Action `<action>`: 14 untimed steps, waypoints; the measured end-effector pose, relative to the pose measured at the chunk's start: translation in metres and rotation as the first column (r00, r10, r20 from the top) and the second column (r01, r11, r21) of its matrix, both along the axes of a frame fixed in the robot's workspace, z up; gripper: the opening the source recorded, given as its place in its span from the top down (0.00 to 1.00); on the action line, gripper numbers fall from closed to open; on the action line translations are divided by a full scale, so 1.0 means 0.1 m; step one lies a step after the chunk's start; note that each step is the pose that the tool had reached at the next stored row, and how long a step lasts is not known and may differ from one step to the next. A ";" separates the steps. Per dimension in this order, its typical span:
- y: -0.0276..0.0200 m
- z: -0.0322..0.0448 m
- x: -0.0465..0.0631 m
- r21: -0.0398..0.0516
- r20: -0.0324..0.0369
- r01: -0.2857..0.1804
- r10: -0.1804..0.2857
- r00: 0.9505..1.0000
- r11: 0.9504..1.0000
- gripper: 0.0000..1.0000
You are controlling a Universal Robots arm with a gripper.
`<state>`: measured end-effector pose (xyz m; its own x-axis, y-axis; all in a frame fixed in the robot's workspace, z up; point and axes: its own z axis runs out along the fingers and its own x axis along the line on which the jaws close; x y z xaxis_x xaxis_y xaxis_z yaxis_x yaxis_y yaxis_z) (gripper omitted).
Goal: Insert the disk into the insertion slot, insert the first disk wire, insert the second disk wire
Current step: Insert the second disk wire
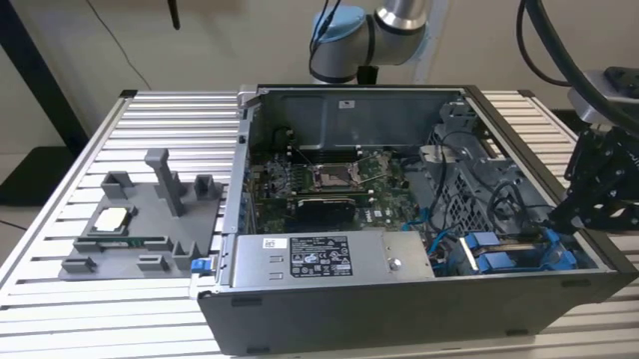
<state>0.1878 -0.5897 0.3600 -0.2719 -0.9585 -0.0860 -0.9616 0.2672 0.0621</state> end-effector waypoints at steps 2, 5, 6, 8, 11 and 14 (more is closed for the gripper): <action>0.000 -0.006 0.00 0.007 0.000 0.006 -0.006 1.000 1.000 0.76; -0.001 -0.012 0.02 0.023 0.000 0.009 -0.009 1.000 1.000 0.76; -0.002 -0.014 0.04 0.028 0.000 0.009 -0.009 1.000 1.000 0.76; -0.005 -0.019 0.08 0.037 0.000 0.009 -0.009 1.000 0.999 0.76; -0.015 -0.027 0.13 0.049 -0.001 0.009 -0.009 1.000 0.999 0.76; -0.037 -0.045 0.15 0.057 -0.001 0.010 -0.010 1.000 0.998 0.76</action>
